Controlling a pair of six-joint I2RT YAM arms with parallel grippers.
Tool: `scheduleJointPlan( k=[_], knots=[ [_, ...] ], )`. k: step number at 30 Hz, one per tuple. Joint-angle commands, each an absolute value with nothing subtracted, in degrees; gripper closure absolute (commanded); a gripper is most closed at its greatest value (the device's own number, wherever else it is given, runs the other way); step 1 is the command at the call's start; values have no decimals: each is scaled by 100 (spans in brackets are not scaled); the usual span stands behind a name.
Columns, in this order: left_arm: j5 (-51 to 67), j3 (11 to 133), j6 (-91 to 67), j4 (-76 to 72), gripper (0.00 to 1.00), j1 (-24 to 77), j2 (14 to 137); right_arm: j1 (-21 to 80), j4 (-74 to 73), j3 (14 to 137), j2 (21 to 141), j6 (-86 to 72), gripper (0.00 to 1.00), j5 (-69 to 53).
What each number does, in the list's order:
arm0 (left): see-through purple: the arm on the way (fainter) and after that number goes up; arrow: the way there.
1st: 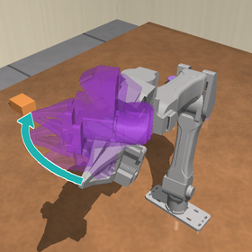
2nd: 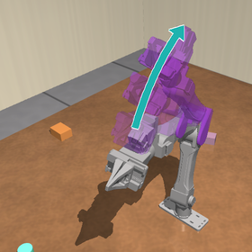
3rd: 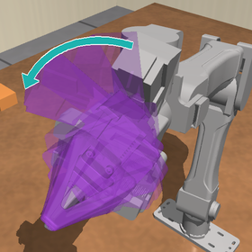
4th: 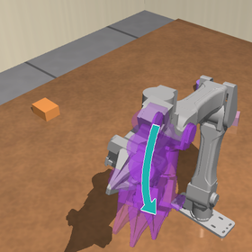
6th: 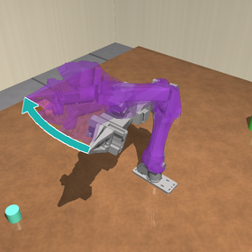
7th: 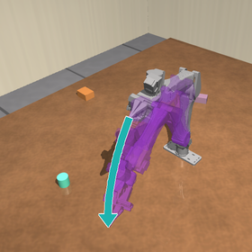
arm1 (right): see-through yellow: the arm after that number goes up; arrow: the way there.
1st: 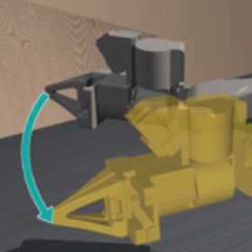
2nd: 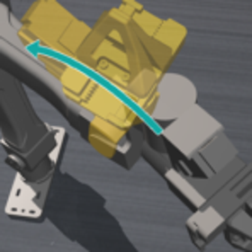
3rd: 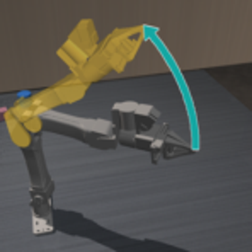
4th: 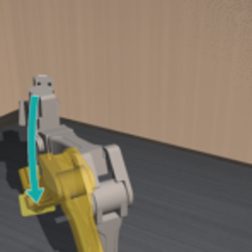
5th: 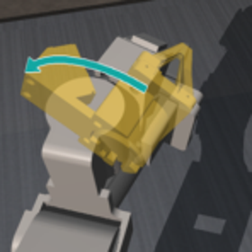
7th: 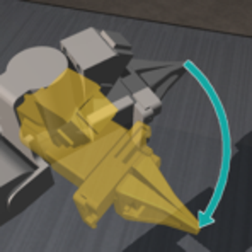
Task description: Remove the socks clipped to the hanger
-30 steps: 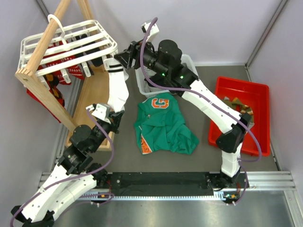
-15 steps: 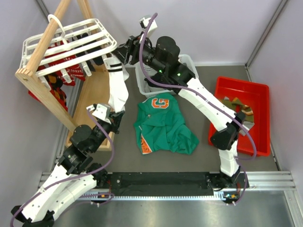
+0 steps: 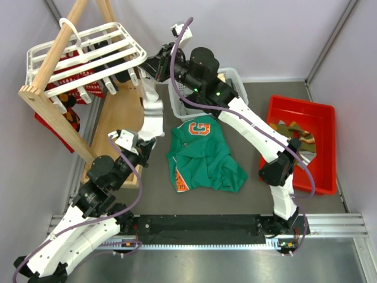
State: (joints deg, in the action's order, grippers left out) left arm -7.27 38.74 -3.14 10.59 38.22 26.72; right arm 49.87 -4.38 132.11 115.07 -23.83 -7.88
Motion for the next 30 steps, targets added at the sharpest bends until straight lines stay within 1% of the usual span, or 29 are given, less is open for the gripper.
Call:
scheduleJointPlan(
  k=[1, 7, 8, 10, 11, 12, 13, 15, 16, 18, 19, 21, 22, 24, 25, 28, 30],
  knots=[
    [-756, 3893, -457, 1028, 100, 3832, 2654, 5036, -53, 13474, 11461, -2487, 100, -756],
    [-747, 3902, -571, 1133, 100, 3832, 2549, 5036, -70, 13342, 11365, -2584, 100, -826],
    [-730, 3920, -589, 1151, 100, 3832, 2523, 5027, -36, 13203, 11269, -2584, 96, -861],
    [-703, 3946, -633, 1247, 100, 3832, 2479, 5027, -35, 12974, 11102, -2523, 80, -949],
    [-703, 3972, -676, 1318, 100, 3832, 2452, 5027, -44, 12625, 10892, -2470, 64, -1123],
    [-686, 4112, -729, 1492, 100, 3832, 2426, 5027, 191, 12203, 10620, -2296, 54, -1325],
    [-642, 4157, -747, 1720, 100, 3832, 2391, 5027, 219, 11729, 10495, -2224, 50, -1466],
    [-624, 4254, -826, 1863, 100, 3832, 2312, 5036, 281, 11218, 10021, -2023, 45, -1564],
    [-554, 4254, -844, 1898, 100, 3832, 2216, 5036, 325, 10693, 9837, -1926, 39, -1721],
    [-449, 4271, -879, 1960, 100, 3832, 2136, 5036, 386, 10198, 9346, -1619, 33, -1863],
    [-422, 4306, -896, 1986, 100, 3832, 2084, 5027, 378, 9752, 9195, -1495, 29, -2037],
    [-273, 4429, -932, 2118, 100, 3832, 2066, 5036, 491, 9275, 8739, -1223, 27, -2275],
    [-220, 4491, -940, 2162, 100, 3832, 2100, 5036, 536, 8837, 8632, -1143, 25, -2563],
    [-27, 4675, -949, 2223, 100, 3832, 2136, 5036, 589, 8474, 8438, -898, 24, -2986],
    [182, 4728, -949, 2241, 100, 3832, 2188, 5036, 632, 8159, 8307, -844, 24, -3415],
    [527, 4965, -1010, 2224, 100, 3832, 2293, 5045, 921, 7605, 8122, -773, 24, -4093],
    [719, 5036, -1037, 2189, 100, 3832, 2346, 5080, 1028, 7454, 8077, -739, 24, -4288]
  ],
)
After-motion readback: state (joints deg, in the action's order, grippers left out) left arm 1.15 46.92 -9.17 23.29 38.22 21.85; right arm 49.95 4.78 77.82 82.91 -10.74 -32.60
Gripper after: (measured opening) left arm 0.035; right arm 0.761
